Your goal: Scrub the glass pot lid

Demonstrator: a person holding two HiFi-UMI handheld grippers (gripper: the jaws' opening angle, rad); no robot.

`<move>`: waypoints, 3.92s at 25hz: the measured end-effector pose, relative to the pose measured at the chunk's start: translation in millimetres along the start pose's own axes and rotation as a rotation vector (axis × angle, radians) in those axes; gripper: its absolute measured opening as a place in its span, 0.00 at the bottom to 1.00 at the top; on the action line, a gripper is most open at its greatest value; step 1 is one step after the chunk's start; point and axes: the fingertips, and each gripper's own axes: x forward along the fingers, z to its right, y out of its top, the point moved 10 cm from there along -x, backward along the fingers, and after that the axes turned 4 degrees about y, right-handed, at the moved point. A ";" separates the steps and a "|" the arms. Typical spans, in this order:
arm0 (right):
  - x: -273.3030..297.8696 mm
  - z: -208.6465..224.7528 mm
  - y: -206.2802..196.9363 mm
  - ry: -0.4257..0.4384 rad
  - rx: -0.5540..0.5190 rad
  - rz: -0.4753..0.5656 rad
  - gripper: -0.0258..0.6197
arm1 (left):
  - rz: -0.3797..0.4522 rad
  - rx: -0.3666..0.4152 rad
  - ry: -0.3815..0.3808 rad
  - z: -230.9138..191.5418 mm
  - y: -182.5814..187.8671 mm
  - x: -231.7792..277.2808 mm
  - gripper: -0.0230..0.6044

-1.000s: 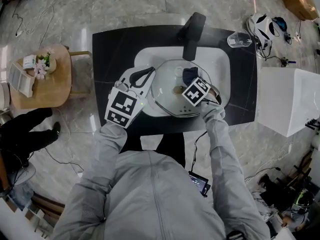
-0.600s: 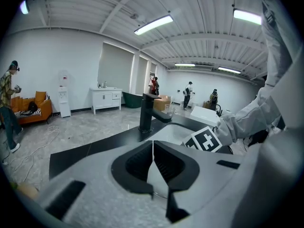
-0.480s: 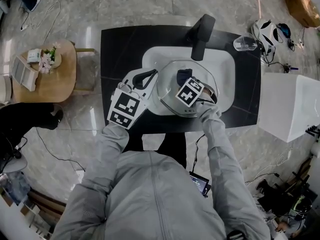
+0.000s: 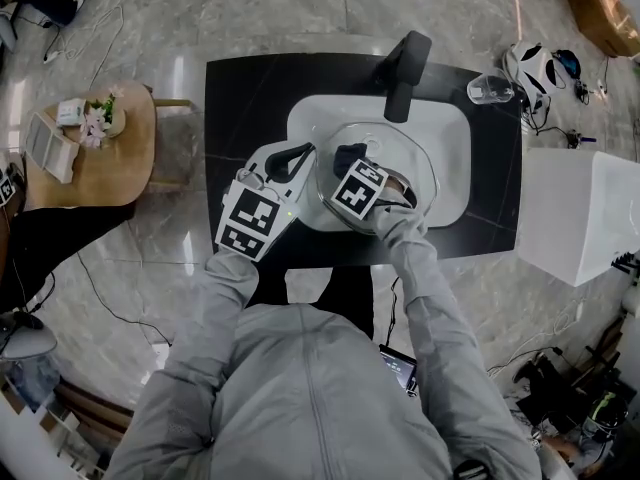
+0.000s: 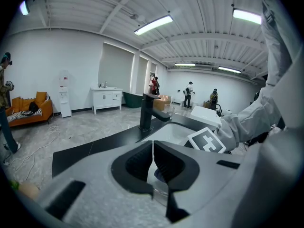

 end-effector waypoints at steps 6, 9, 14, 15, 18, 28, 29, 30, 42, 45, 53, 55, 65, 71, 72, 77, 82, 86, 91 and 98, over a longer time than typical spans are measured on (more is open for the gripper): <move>-1.8 -6.5 17.5 0.056 0.043 0.088 0.16 | -0.001 0.004 -0.005 2.4 -0.5 -0.2 0.08; -8.2 -9.0 24.9 0.124 0.099 0.190 0.16 | -0.001 0.005 -0.004 2.2 -0.2 -0.4 0.08; -8.0 -13.7 23.6 0.173 0.092 0.196 0.16 | 0.000 0.006 -0.007 2.9 0.3 -0.6 0.08; -8.6 -14.3 21.2 0.181 0.084 0.187 0.16 | 0.000 0.006 -0.008 3.0 0.0 -0.6 0.08; -12.3 -14.2 6.9 0.185 0.097 0.135 0.16 | -0.002 0.007 -0.012 4.3 -0.1 1.1 0.08; -21.1 3.4 -46.7 0.147 0.129 0.008 0.16 | -0.006 0.018 -0.046 13.3 2.9 10.7 0.08; -22.4 7.2 -55.2 0.138 0.151 -0.012 0.16 | -0.007 0.018 -0.048 13.4 3.0 11.4 0.08; -24.1 11.1 -62.7 0.131 0.167 -0.029 0.16 | -0.008 0.019 -0.049 13.4 3.3 12.1 0.08; -42.6 41.0 -106.4 0.058 0.165 -0.125 0.16 | -0.014 0.014 -0.062 17.1 3.3 16.8 0.08; -47.1 47.6 -120.4 0.016 0.203 -0.178 0.16 | -0.013 0.016 -0.063 17.5 3.8 17.3 0.08; -57.8 60.4 -136.2 -0.039 0.177 -0.221 0.16 | -0.011 0.019 -0.079 22.8 5.8 19.1 0.08; -57.5 55.5 -137.0 -0.011 0.181 -0.214 0.16 | -0.011 0.020 -0.081 24.0 5.9 18.9 0.08; -51.5 32.8 -133.5 0.134 0.312 -0.161 0.16 | -0.009 0.014 -0.088 24.6 5.6 16.1 0.08; -43.9 16.5 -110.3 0.143 0.270 -0.188 0.16 | -0.005 0.014 -0.091 25.1 5.5 13.4 0.08; -42.5 13.8 -105.6 0.145 0.263 -0.188 0.16 | -0.004 0.014 -0.091 24.8 5.6 12.8 0.08; -36.2 0.9 -85.6 0.180 0.273 -0.151 0.16 | -0.001 0.013 -0.089 23.3 4.0 8.5 0.08; -33.4 -9.5 -69.9 0.288 0.306 -0.055 0.16 | 0.001 0.007 -0.083 22.1 2.3 5.1 0.08; -29.9 -14.5 -55.3 0.365 0.342 0.010 0.16 | 0.004 0.008 -0.086 21.3 1.5 1.9 0.08; -31.0 -23.8 -35.4 0.457 0.357 0.108 0.16 | 0.005 0.009 -0.079 20.7 0.5 -2.0 0.08; -33.9 -28.2 -22.9 0.429 0.345 0.160 0.15 | 0.005 0.010 -0.075 22.4 -1.1 -6.4 0.08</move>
